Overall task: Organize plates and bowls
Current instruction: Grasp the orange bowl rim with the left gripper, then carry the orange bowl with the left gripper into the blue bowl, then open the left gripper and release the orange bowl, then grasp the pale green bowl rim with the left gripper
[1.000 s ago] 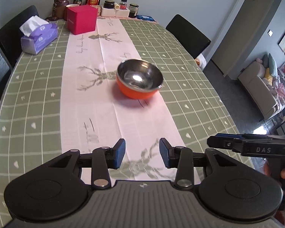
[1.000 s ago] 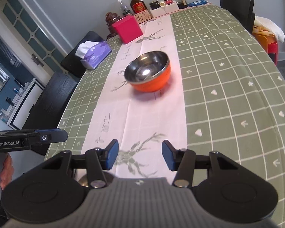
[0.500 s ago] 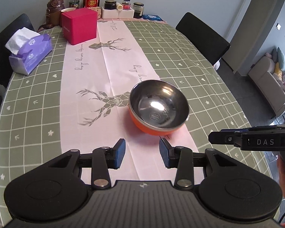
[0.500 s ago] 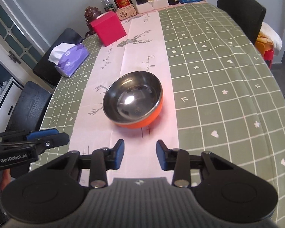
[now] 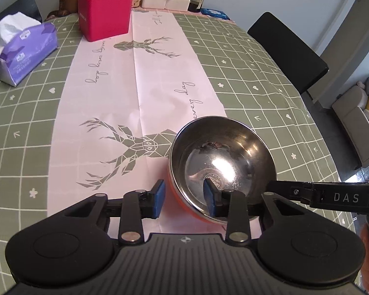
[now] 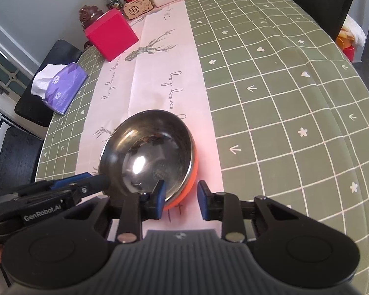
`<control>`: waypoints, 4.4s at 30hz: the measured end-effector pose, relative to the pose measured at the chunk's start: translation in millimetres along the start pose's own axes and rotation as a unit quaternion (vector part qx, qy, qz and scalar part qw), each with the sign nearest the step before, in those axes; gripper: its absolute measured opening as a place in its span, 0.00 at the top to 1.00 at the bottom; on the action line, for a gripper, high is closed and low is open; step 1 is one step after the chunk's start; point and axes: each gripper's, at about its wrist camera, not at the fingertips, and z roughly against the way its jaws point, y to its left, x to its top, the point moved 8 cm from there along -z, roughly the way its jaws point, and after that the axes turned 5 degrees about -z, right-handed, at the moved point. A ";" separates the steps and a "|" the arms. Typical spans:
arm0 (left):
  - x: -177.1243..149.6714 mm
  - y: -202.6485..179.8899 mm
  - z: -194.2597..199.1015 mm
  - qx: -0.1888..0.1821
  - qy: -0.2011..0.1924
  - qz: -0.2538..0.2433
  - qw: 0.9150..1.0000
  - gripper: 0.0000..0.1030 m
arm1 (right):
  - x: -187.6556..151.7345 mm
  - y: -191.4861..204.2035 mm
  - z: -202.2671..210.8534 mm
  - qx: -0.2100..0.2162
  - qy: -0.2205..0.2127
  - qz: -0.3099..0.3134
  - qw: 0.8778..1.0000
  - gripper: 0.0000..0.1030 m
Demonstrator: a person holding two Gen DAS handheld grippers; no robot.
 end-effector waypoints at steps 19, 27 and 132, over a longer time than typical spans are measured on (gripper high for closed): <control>-7.4 -9.5 7.3 0.031 0.013 0.005 0.999 0.84 | -7.7 -7.4 -3.6 0.001 0.004 -0.037 0.999 0.89; -14.1 -28.5 45.6 0.040 0.009 -0.002 0.999 0.84 | -15.2 1.3 39.6 0.000 -0.020 -0.017 1.000 0.89; -194.6 49.6 232.1 0.099 0.014 -0.075 0.992 0.68 | -250.2 139.6 142.3 0.106 0.007 0.174 0.979 0.65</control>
